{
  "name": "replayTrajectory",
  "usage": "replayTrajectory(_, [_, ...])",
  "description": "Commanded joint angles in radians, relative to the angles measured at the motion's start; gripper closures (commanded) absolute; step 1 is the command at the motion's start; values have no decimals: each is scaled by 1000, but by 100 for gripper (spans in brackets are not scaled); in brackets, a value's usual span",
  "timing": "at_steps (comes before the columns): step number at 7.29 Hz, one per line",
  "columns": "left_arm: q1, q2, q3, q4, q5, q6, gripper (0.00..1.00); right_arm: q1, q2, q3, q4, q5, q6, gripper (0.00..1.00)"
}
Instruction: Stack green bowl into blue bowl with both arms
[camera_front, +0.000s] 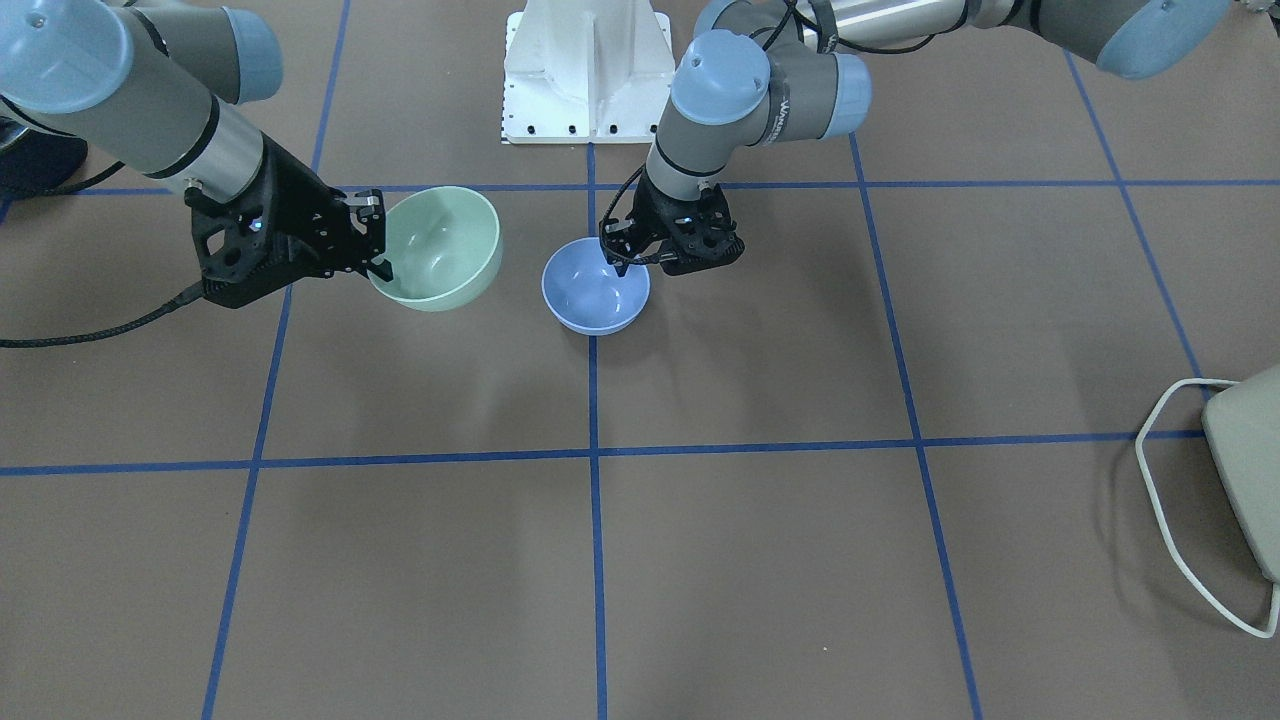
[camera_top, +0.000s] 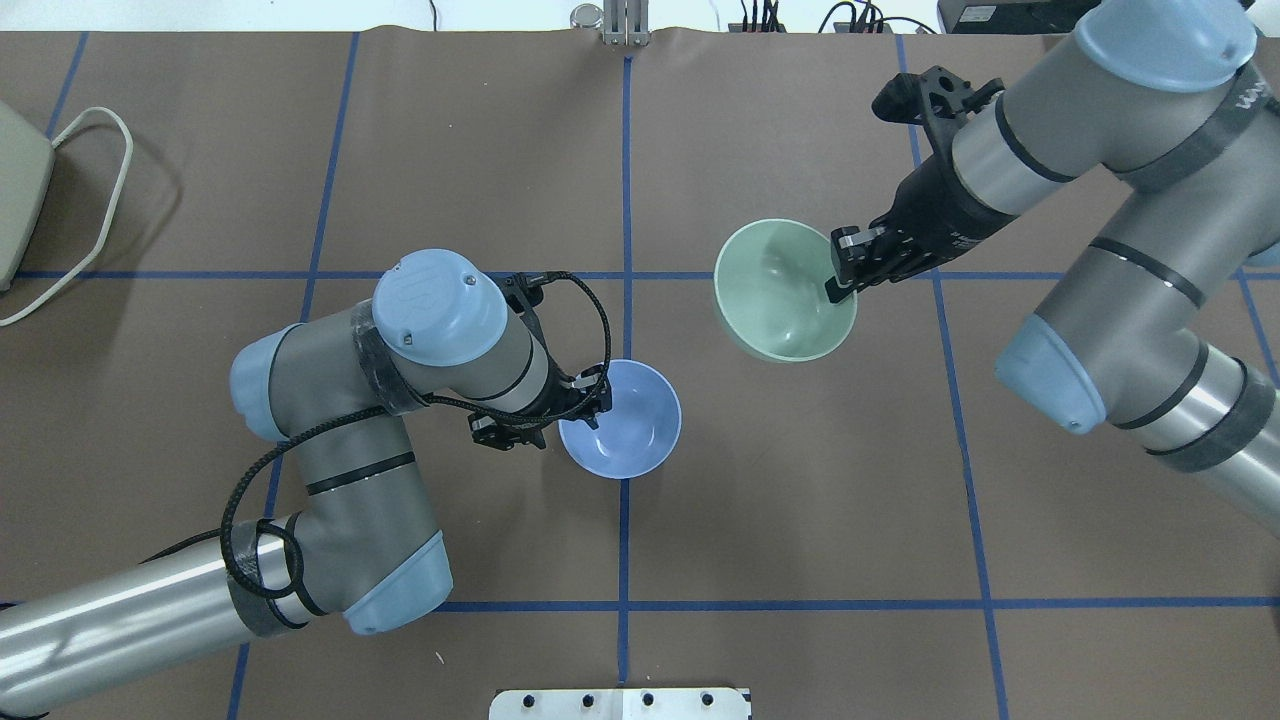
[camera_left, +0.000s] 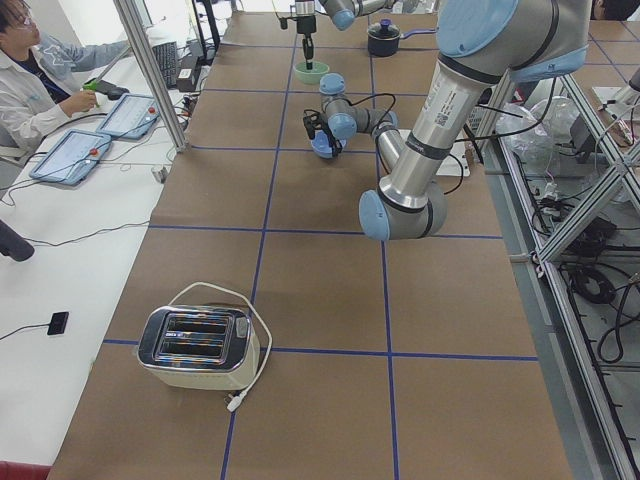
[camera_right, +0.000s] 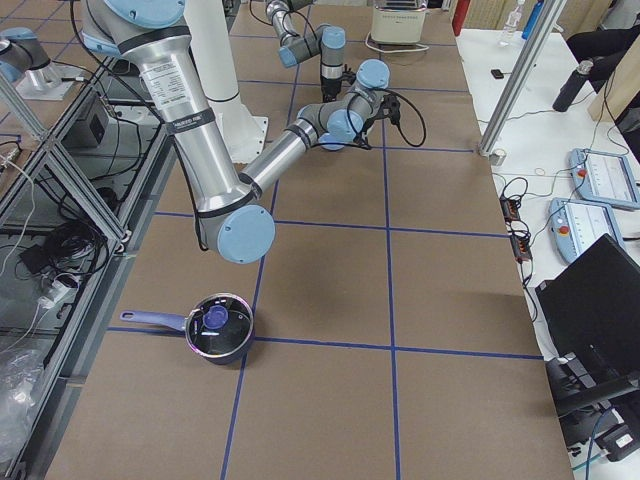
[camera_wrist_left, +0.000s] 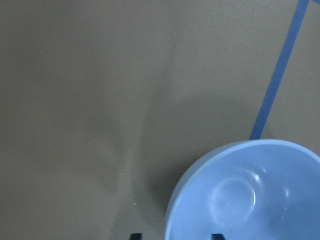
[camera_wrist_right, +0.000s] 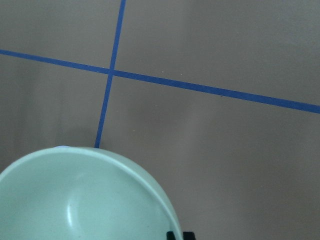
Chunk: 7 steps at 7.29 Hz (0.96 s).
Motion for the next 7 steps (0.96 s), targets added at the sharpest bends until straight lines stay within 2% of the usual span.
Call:
replayTrajectory(1, [-40,51,-72,9,-14,97,31,-94,73,-16,-1,-97,83,100])
replayTrajectory(3, [-132,99,-104,9,-123,199,30,-163,110,-28,-3,-177,123,100])
replayTrajectory(5, [-160,136,-109,6,-131,291,30,-201,181,-100,-3,-226,153,100])
replayTrajectory(7, [-183,176,-112,0,-131,354,30,-230,184,-126,-4,-280,151,100])
